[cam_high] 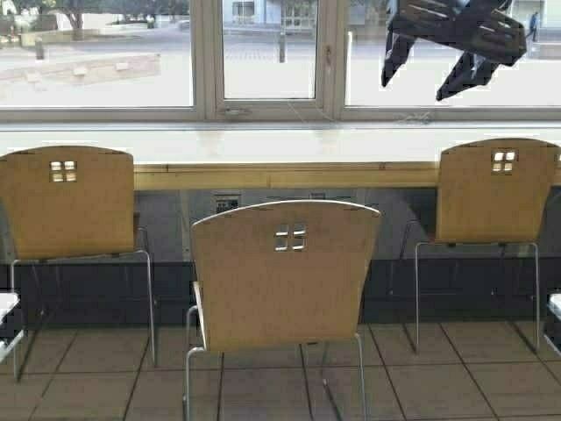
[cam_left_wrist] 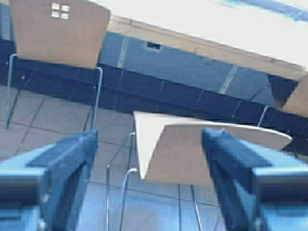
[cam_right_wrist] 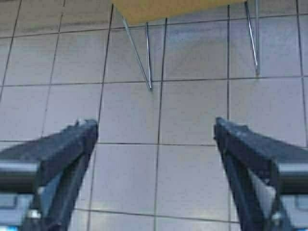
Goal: Push the chairs under the table
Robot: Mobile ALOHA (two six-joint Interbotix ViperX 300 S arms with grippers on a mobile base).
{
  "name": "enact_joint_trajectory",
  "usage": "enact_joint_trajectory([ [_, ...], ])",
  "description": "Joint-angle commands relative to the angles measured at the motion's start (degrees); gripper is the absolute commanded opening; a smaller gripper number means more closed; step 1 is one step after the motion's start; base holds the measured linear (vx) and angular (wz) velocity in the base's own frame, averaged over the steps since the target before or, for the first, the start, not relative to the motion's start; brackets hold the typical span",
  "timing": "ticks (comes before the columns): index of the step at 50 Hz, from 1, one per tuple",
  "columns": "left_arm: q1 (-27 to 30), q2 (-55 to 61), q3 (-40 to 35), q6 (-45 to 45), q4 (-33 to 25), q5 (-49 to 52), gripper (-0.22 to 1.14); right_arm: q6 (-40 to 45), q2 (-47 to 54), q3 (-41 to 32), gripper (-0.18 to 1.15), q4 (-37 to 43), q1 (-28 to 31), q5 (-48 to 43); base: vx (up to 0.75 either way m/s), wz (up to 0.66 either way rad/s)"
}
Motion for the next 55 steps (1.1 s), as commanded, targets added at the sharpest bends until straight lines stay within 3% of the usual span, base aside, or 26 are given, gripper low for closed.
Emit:
enact_joint_trajectory([
  [1, 0.09, 0.88, 0.18, -0.35, -0.26, -0.53, 0.96, 0.70, -0.26, -0.26, 1.04, 5.54, 0.09, -0.18, 0.22, -0.05],
  [15, 0.09, 2.37, 0.79, -2.55, -10.28, -1.23, 0.96, 1.14, 2.81, -0.18, 1.04, 15.12, 0.00, 1.76, 0.24, -0.02],
  [32, 0.09, 7.21, 0.70, -18.11, -24.79, -0.97, 0.96, 1.23, 7.38, -1.85, 1.04, 23.73, 0.00, 0.79, 0.29, 0.01],
  [40, -0.88, 20.92, -3.16, -21.80, -29.27, 1.76, 0.96, 1.05, 15.38, -7.73, 1.04, 30.94, 0.00, 0.26, 0.23, -0.02],
  [48, -8.96, 37.35, -12.83, -23.38, -30.76, 2.11, 0.96, 1.23, 22.85, -15.29, 1.04, 35.16, 0.18, 1.23, 0.16, -0.05],
  [55, -11.87, 51.94, -21.80, -24.87, -34.10, 1.85, 0.96, 1.05, 27.25, -19.25, 1.04, 39.73, 0.18, 1.41, 0.11, -0.06],
])
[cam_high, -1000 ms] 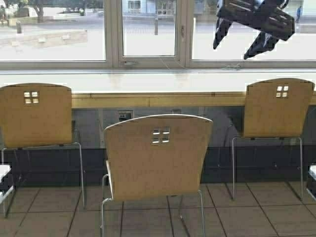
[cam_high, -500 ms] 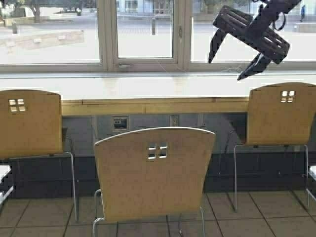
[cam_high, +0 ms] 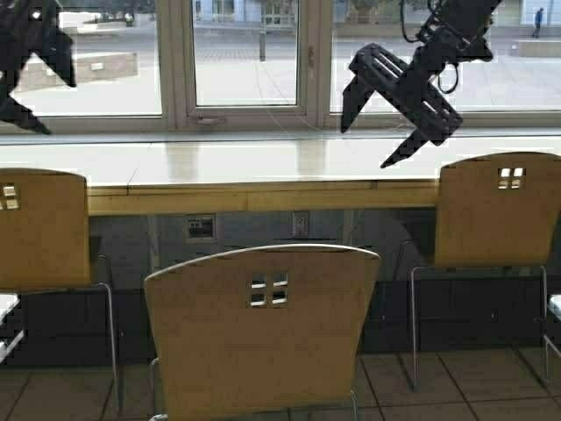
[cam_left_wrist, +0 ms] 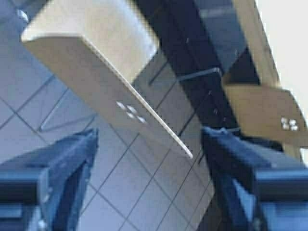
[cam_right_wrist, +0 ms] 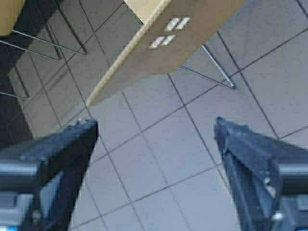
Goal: Push the chairs under the table
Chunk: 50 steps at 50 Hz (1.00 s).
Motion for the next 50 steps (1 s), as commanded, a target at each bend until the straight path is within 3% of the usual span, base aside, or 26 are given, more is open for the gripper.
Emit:
enact_joint_trajectory([
  [1, -2.55, 12.48, -8.88, -1.14, -2.81, -0.44, 0.96, 0.00, 2.46, -3.96, 1.04, 4.13, 0.18, -0.26, 0.10, -0.08],
  [29, -8.09, 43.95, -26.46, -8.79, -15.38, 0.44, 0.96, -0.09, 20.92, -16.79, 1.04, 15.47, -1.85, 0.88, 0.07, -0.03],
  [50, -8.26, 57.13, -39.02, -10.11, -17.14, 2.37, 0.96, -0.09, 31.11, -23.55, 1.04, 18.02, -3.78, 2.90, 0.04, 0.01],
])
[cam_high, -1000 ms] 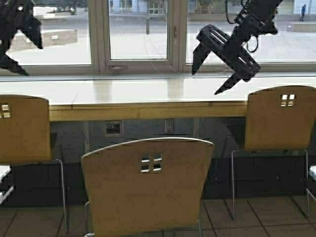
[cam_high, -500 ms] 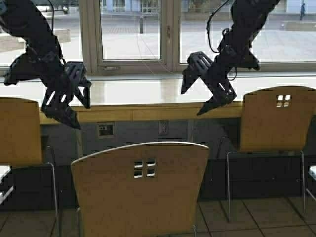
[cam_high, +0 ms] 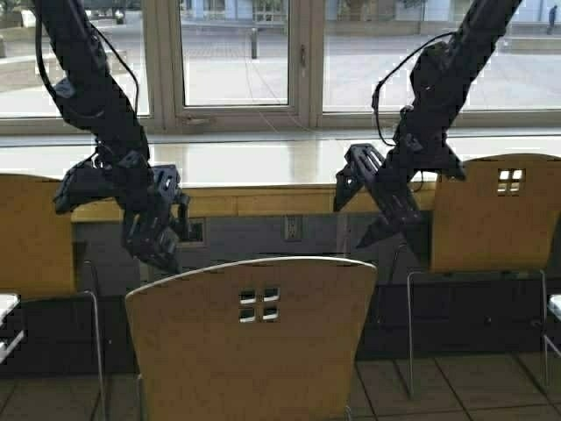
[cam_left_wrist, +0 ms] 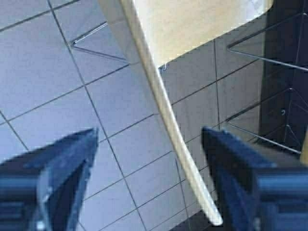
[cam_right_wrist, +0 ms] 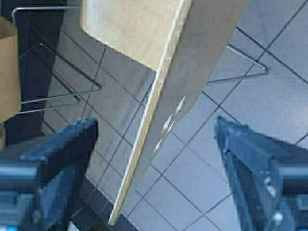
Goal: Push the chairs under the table
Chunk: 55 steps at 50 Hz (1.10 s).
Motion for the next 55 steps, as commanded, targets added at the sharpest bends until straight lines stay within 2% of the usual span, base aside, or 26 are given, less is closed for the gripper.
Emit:
enact_joint_trajectory([
  [1, -0.09, 1.49, -3.78, -0.18, -0.26, 0.18, 0.96, -0.18, 0.62, -1.41, 1.04, 0.26, 0.18, 0.18, 0.03, 0.00],
  [38, -0.18, 6.68, -5.19, 0.09, -0.35, 0.53, 0.96, -0.53, 4.83, -3.16, 1.03, 0.35, 0.18, -0.44, 0.05, 0.02],
  [55, -2.55, 2.99, -0.70, 0.44, -0.35, 3.16, 0.96, -0.53, 1.76, 2.55, 1.03, 0.44, 2.11, -0.26, 0.08, 0.06],
])
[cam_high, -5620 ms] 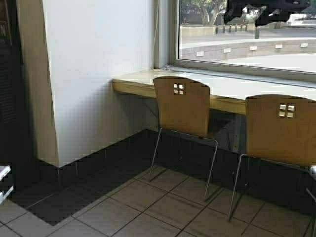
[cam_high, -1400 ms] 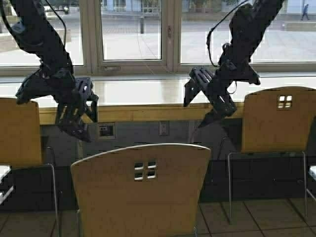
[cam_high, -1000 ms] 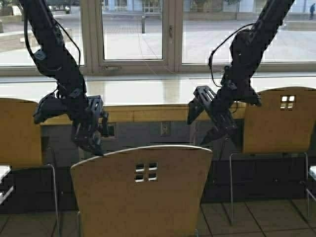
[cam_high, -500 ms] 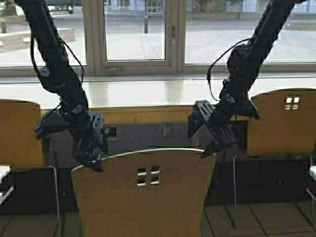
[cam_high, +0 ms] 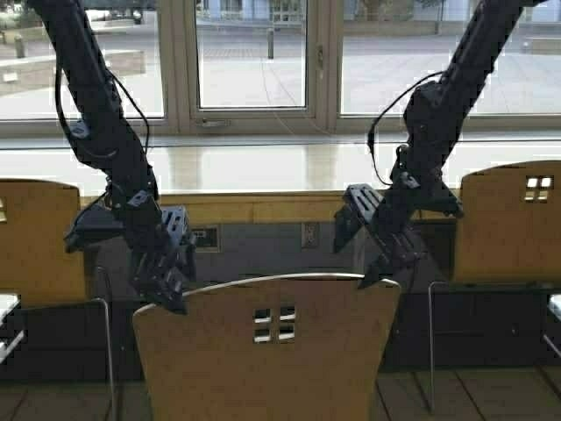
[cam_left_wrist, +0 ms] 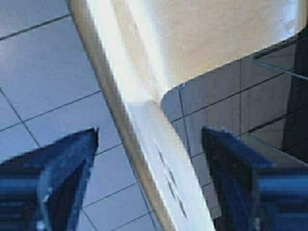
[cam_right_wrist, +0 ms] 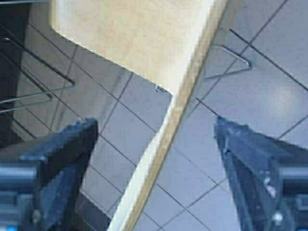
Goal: Push the chairs under the table
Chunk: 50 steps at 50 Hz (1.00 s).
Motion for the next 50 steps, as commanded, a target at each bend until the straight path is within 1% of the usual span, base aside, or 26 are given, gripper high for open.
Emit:
enact_joint_trajectory([
  [1, -1.93, -4.92, 2.37, 0.18, -0.09, 0.35, 0.96, -0.18, -4.57, 2.99, 1.03, 0.18, 1.41, -0.18, 0.11, 0.09],
  [9, -4.31, -7.21, 7.29, -0.26, -0.09, 0.35, 0.96, 0.00, -6.77, 10.11, 1.03, 0.18, 2.02, -0.44, 0.13, 0.09],
  [13, -4.75, -7.91, 8.96, -0.35, -0.09, 0.26, 0.96, -0.09, -8.44, 13.80, 1.03, 0.09, 2.20, -3.16, 0.14, 0.08],
  [19, -6.33, -9.32, 10.55, -0.44, -0.09, 0.88, 0.96, -0.09, -11.16, 17.23, 1.03, 0.00, 2.37, -6.24, 0.14, 0.08],
  [24, -8.17, -9.23, 11.16, -0.97, -0.09, 1.41, 0.96, -0.09, -11.69, 18.46, 1.03, 0.00, 2.55, -5.62, 0.12, 0.06],
  [33, -9.23, -7.21, 11.25, -2.20, -0.35, 1.67, 0.96, 0.00, -10.99, 19.25, 1.03, 0.00, 2.90, -5.80, 0.15, 0.01],
  [38, -10.72, -6.42, 11.95, -2.46, -0.35, 1.93, 0.96, 0.00, -10.46, 20.39, 1.03, 0.00, 3.16, -5.89, 0.14, -0.07],
  [50, -12.13, -2.55, 11.87, -2.55, -0.79, 2.02, 0.96, -0.09, -7.03, 19.60, 1.03, 0.09, 3.34, -5.54, 0.12, -0.03],
])
